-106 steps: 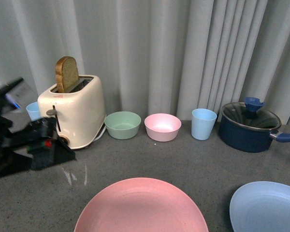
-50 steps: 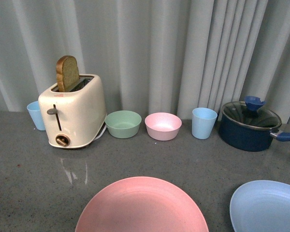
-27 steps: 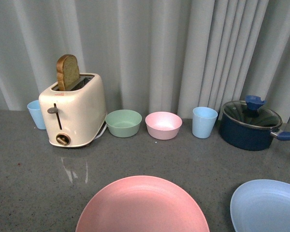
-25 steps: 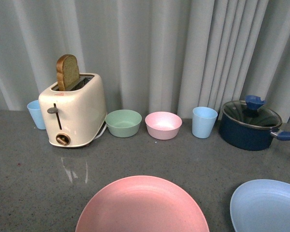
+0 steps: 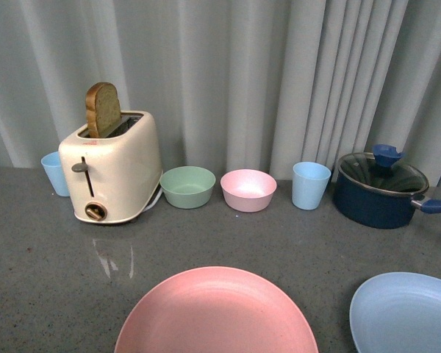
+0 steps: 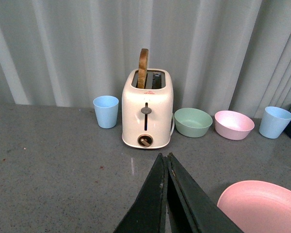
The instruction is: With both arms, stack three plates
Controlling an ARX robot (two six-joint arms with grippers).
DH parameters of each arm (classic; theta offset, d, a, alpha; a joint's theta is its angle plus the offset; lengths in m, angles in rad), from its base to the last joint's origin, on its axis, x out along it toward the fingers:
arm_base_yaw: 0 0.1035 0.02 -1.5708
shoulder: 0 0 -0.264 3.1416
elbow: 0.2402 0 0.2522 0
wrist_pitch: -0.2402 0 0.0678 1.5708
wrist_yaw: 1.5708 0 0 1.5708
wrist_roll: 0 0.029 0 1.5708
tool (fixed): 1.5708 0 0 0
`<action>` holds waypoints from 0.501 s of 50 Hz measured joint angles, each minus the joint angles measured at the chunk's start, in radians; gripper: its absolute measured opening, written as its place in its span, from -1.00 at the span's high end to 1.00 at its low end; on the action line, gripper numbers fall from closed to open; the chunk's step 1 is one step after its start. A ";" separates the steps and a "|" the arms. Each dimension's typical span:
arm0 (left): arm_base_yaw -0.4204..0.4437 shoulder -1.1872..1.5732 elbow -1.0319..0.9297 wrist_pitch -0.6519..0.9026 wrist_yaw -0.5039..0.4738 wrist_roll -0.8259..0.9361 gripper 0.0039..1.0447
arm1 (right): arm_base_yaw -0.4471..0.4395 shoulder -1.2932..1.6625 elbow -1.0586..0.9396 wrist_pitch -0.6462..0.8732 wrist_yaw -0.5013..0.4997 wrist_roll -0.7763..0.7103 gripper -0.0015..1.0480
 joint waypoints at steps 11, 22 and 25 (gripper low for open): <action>0.000 -0.085 0.000 -0.083 0.000 0.000 0.94 | 0.000 0.000 0.000 0.000 0.000 0.000 -0.86; 0.000 -0.157 0.000 -0.154 0.000 0.000 0.94 | 0.000 0.000 0.000 0.000 0.000 0.000 -0.86; 0.000 -0.175 0.000 -0.172 0.000 0.000 0.94 | 0.000 0.000 0.000 0.000 0.000 0.000 -0.86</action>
